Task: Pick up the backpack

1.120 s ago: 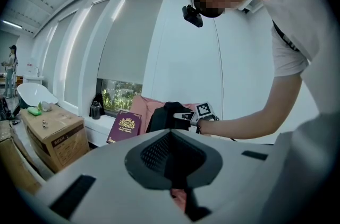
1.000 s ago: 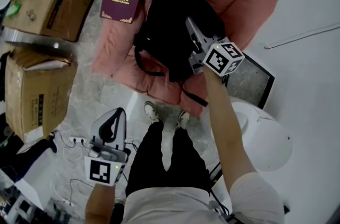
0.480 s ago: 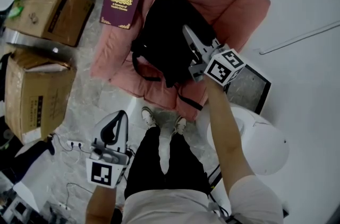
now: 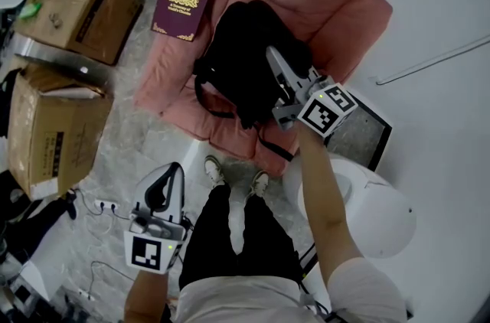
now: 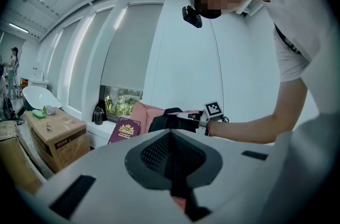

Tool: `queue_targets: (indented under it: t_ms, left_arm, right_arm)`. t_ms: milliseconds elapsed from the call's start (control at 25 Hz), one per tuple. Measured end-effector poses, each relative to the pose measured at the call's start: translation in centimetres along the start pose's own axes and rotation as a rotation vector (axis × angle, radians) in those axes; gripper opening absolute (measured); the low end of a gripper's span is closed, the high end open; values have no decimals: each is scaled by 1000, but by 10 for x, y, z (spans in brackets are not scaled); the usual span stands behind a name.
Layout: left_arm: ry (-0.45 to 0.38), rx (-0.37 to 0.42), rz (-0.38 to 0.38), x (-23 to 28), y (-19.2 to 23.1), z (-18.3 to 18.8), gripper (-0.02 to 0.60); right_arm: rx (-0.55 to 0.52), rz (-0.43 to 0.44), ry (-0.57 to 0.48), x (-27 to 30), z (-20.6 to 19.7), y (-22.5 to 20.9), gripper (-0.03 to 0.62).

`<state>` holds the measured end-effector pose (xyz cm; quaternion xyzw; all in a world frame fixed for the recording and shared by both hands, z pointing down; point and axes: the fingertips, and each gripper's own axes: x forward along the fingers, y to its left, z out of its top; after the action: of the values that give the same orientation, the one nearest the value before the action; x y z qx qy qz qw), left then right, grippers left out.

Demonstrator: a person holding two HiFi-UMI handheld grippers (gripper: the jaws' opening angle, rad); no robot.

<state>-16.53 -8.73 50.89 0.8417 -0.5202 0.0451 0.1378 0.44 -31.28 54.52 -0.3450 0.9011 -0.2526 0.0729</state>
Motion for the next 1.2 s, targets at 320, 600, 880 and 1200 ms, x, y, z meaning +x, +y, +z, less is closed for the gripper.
queue_targets:
  t_ms: [320, 600, 880, 1200]
  left_arm:
    - [-9, 7, 31, -16, 3, -1, 17]
    - [-5, 21, 50, -25, 11, -3, 17]
    - [-30, 30, 69, -19, 12, 4, 17]
    - [-45, 32, 78, -15, 11, 13, 17]
  right_arm:
    - [38, 9, -20, 0, 5, 16, 34]
    - [-34, 17, 1, 8, 3, 46, 34]
    - [-47, 11, 20, 14, 10, 54, 32]
    - [-64, 30, 34, 17, 25, 73, 31]
